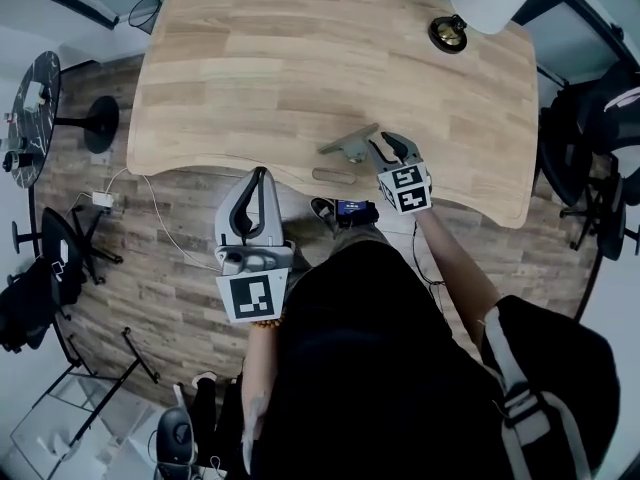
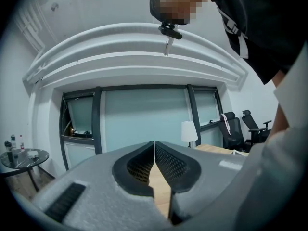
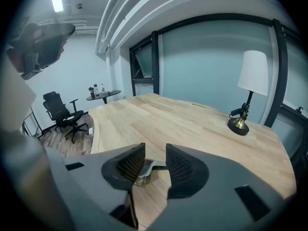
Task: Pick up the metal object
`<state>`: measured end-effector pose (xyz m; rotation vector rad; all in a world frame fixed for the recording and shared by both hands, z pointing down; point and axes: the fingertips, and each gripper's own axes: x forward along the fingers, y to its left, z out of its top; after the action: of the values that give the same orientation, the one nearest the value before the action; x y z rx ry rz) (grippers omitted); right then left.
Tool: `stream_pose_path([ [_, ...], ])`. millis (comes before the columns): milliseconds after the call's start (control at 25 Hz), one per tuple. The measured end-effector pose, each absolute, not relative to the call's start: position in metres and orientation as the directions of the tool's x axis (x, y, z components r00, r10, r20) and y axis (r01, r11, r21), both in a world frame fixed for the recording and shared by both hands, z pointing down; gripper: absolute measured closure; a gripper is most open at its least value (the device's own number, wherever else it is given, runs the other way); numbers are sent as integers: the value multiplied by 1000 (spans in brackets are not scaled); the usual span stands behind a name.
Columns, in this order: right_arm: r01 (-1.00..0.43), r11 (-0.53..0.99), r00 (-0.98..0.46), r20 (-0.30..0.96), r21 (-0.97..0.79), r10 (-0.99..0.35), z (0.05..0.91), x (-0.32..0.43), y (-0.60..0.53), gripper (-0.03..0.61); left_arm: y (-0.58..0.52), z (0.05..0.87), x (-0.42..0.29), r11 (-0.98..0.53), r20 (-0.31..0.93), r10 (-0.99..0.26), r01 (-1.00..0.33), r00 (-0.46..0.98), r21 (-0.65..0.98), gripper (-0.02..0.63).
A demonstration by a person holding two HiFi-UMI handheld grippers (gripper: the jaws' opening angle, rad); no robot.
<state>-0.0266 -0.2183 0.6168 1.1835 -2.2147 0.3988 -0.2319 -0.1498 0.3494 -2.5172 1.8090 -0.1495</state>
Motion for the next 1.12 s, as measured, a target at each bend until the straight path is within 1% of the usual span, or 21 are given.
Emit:
stream_pose_path([
  [240,-846,532,-410,668,-25,-621,649,-32,-218,412,-166,363,-236,-357,96,-932,-931,350,-76,594],
  [360,-860,507,-408,670,-54,-620,657,-35,-217,394,-172,369,-238,-381,121,-921,-921,371,-76,594],
  [520,-863,495,-425,676,-101,-602,667,-45,-215,329,-178,374,-238,-397,133,-913,-916,387,-63,594],
  [680,-876,461,-425,683,-144,-595,677,-50,-215,301,-180,380,-235,-411,138,-905,-910,401,-50,594],
  [960,-875,472,-395,721,-108,-569,701,-60,-212,290,-189,388,-227,-437,150,-892,-898,427,-43,594],
  [1120,-876,465,-395,741,-126,-543,715,-66,-211,285,-190,390,-220,-453,154,-884,-891,442,-40,594],
])
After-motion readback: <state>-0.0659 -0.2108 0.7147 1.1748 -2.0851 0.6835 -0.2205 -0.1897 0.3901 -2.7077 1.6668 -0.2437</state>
